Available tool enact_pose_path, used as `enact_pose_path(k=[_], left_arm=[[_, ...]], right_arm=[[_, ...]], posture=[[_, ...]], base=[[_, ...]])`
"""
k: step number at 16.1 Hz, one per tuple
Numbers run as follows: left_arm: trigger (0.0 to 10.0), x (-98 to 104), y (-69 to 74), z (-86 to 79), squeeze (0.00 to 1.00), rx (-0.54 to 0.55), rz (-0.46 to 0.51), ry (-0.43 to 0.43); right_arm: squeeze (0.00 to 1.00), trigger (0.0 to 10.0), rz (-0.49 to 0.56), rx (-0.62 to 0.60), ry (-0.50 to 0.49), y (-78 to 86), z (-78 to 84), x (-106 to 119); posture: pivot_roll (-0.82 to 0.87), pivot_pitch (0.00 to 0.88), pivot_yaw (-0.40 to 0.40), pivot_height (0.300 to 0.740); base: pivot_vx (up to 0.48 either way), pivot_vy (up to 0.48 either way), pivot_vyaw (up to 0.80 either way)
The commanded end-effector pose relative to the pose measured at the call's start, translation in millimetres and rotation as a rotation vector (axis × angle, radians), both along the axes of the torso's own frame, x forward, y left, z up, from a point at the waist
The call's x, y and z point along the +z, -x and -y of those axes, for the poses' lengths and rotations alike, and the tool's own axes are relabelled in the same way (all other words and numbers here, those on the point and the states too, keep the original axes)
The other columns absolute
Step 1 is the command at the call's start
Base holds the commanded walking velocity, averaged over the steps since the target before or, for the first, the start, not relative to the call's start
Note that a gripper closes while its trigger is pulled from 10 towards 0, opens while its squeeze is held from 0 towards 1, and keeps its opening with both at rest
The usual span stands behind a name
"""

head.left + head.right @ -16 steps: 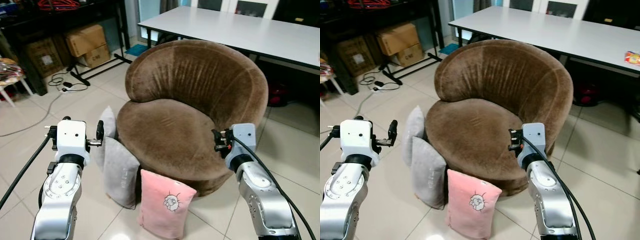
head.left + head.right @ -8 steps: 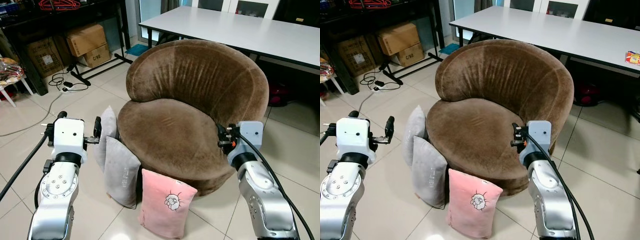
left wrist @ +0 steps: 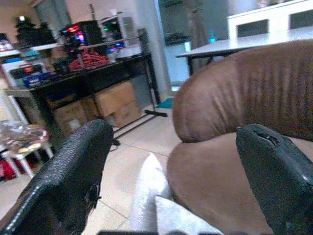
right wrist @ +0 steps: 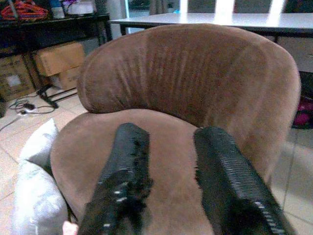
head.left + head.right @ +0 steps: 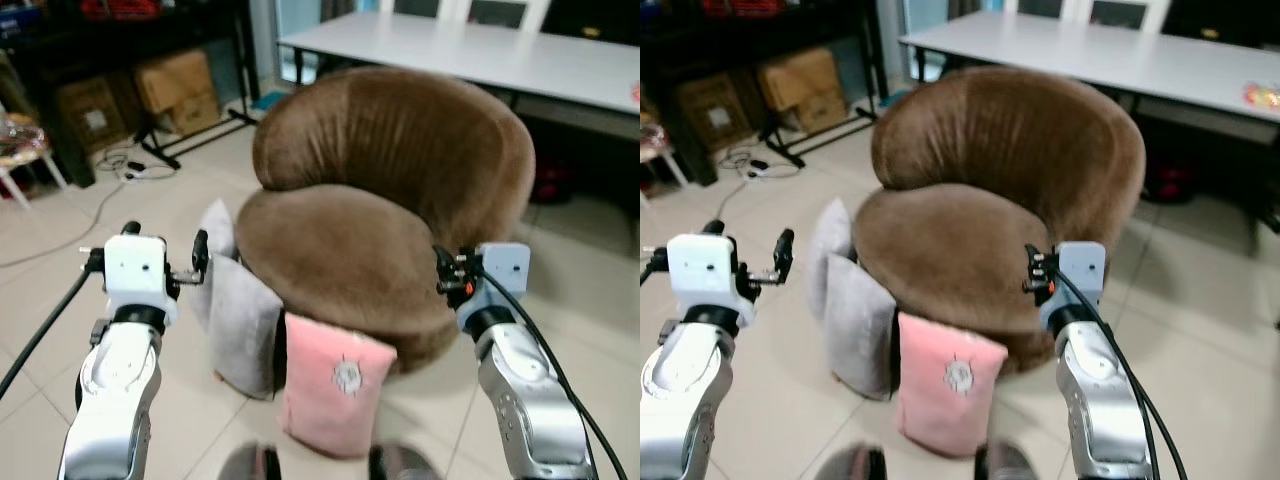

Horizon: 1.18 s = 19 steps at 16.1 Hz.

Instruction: Move the pillow to the sofa from floor

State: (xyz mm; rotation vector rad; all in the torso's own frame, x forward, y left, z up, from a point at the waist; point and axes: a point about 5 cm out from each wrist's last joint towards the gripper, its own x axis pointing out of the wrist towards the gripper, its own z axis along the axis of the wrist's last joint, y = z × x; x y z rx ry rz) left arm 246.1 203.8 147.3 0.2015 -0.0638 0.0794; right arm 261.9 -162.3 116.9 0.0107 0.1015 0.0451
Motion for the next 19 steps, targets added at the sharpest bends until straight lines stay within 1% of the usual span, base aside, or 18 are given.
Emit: enact_pose_path(k=[1,2,3,5,6,7,9,11,19], left_arm=[[10.0,3.0,-0.1,-0.2,1.00,-0.007,0.010,-0.007],[10.0,2.9,0.2,-0.3,1.00,-0.006,0.009,-0.013],[10.0,2.9,0.4,-0.4,1.00,-0.005,0.009,-0.013],[10.0,2.5,0.9,-0.6,1.00,-0.002,0.008,-0.004],[10.0,2.4,1.0,-0.3,1.00,-0.006,0.007,-0.005],[10.0,2.7,1.0,-0.5,1.00,-0.004,0.010,-0.008],[10.0,3.8,1.0,-1.6,1.00,0.007,0.024,-0.007],[10.0,4.6,1.0,-1.4,1.00,-0.003,0.032,-0.003],[10.0,4.1,1.5,0.6,1.00,-0.024,0.032,0.006]], right_arm=[[1.00,10.0,0.038,-0.007,0.042,-0.2,2.5,3.8],[1.00,10.0,0.088,-0.002,0.020,-0.3,2.3,9.0],[1.00,10.0,0.110,0.001,-0.007,0.0,1.9,11.2],[1.00,10.0,0.119,0.000,0.000,0.1,2.1,12.7],[1.00,10.0,0.109,-0.003,0.025,-0.2,2.1,11.9],[1.00,10.0,0.116,0.000,0.025,0.1,1.2,12.6],[1.00,10.0,0.122,0.027,-0.005,1.0,-2.3,12.9],[1.00,10.0,0.117,0.035,-0.003,1.3,-3.5,10.9],[1.00,10.0,0.093,0.058,-0.025,2.2,-5.6,7.0]], posture=[[-0.17,0.000,0.033,0.617],[-0.17,0.000,0.030,0.612],[-0.17,0.000,0.030,0.612],[-0.17,0.000,0.030,0.612],[-0.17,0.000,0.030,0.612],[-0.17,0.000,0.030,0.612],[-0.17,0.000,0.027,0.612],[-0.17,0.000,0.027,0.612],[-0.16,0.000,0.021,0.612]], base=[[0.000,0.000,0.00],[0.000,0.000,0.00],[0.000,0.000,0.00],[0.000,0.000,0.00],[0.000,0.000,0.00],[0.000,0.000,0.00],[0.000,0.000,0.00],[0.000,0.000,0.00],[0.347,0.000,0.00]])
